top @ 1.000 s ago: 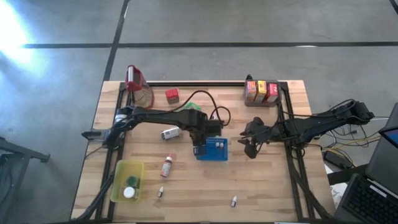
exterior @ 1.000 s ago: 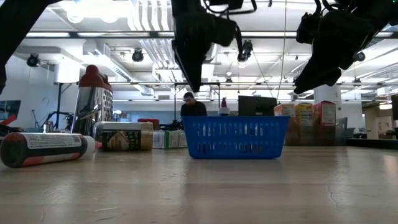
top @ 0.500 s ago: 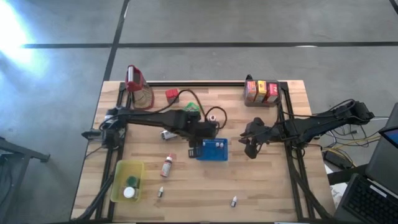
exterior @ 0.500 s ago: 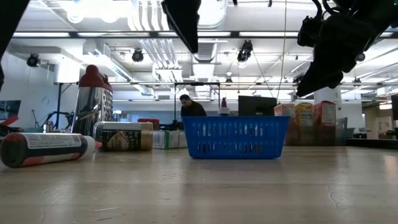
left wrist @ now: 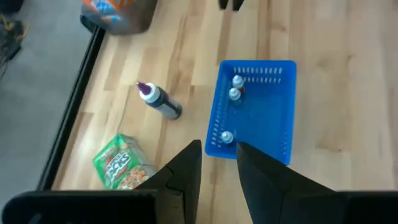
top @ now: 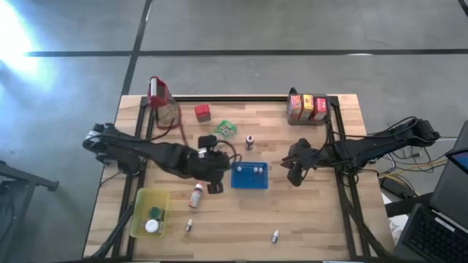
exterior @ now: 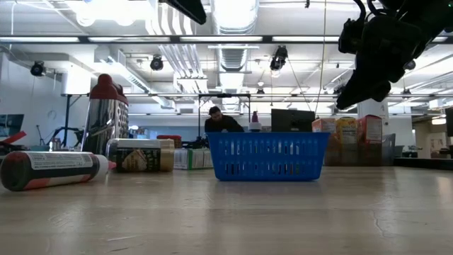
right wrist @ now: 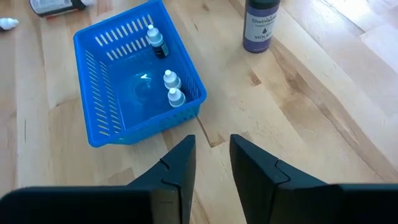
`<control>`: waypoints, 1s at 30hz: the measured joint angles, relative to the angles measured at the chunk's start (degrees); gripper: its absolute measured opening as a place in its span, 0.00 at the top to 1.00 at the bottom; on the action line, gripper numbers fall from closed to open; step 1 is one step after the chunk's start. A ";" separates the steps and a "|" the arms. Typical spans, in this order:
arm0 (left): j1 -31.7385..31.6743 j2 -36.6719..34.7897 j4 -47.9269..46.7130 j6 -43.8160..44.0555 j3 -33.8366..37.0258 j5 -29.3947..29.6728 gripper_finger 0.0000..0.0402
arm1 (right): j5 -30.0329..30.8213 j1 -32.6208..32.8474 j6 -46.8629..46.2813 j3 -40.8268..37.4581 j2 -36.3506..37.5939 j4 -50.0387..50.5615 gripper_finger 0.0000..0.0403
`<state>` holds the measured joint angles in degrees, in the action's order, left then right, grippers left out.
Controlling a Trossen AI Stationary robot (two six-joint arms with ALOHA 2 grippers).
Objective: Pick & Place Kitchen Items
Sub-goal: Put the red seasoning can into the yellow bin
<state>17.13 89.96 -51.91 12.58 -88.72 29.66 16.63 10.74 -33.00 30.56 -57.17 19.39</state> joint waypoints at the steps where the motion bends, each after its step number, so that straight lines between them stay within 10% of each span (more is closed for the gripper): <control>1: 0.31 -1.53 2.38 -0.18 2.33 0.02 0.73 | 0.01 0.00 0.04 -0.06 0.00 -0.66 0.78; 16: 1.52 -20.12 39.79 -3.17 34.46 0.03 0.73 | 0.04 0.00 3.35 -0.58 0.00 -5.40 0.86; 30: 1.33 -22.19 56.86 -1.64 49.63 0.78 0.73 | 0.52 -0.02 7.97 -1.46 0.00 -14.79 0.77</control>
<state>18.47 67.78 4.95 10.94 -39.10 30.44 17.15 10.72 -25.03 29.10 -57.17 4.59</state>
